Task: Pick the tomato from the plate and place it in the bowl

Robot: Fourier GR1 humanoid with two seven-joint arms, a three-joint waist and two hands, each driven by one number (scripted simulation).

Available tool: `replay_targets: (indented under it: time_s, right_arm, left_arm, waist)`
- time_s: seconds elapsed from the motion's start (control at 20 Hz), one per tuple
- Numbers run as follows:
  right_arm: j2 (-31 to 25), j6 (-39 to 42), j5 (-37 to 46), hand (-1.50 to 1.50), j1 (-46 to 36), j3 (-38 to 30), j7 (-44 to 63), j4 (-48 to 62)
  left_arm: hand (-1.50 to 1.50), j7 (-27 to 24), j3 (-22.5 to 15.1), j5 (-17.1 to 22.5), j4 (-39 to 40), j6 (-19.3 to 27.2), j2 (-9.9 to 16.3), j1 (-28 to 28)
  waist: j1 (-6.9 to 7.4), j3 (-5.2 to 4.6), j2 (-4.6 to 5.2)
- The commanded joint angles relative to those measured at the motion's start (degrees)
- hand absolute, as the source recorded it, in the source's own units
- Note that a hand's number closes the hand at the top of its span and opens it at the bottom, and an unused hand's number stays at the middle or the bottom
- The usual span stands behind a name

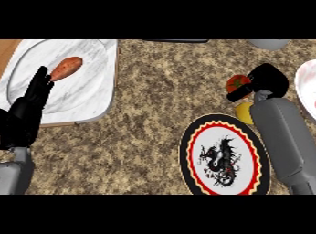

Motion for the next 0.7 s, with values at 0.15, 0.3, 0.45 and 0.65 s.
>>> replay_targets:
  time_s: [0.15,0.3,0.45,0.65]
  right_arm:
    - [-4.1,-6.5,9.5,1.50,-11.5,1.9,4.1,8.3]
    - [-5.1,-10.7,15.6,1.50,-15.8,3.7,10.3,5.7]
    - [-5.9,-9.5,17.6,1.50,-19.5,3.4,13.5,2.3]
    - [-9.5,-12.2,18.4,1.50,-18.4,0.4,10.9,2.1]
  left_arm:
    - [0.00,-0.8,0.7,-0.5,0.7,0.7,-0.7,1.4]
    - [0.00,-0.3,1.9,0.3,1.1,-0.4,0.9,1.0]
    - [0.00,-1.1,1.5,-0.7,2.0,0.6,-0.2,0.7]
    - [0.00,1.0,2.6,0.8,-2.1,-0.5,0.7,2.4]
  waist:
    - [-1.56,0.01,-0.73]
    - [-1.68,-0.04,-0.89]
    - [-2.81,-0.04,-1.12]
    - [-2.55,0.03,-1.07]
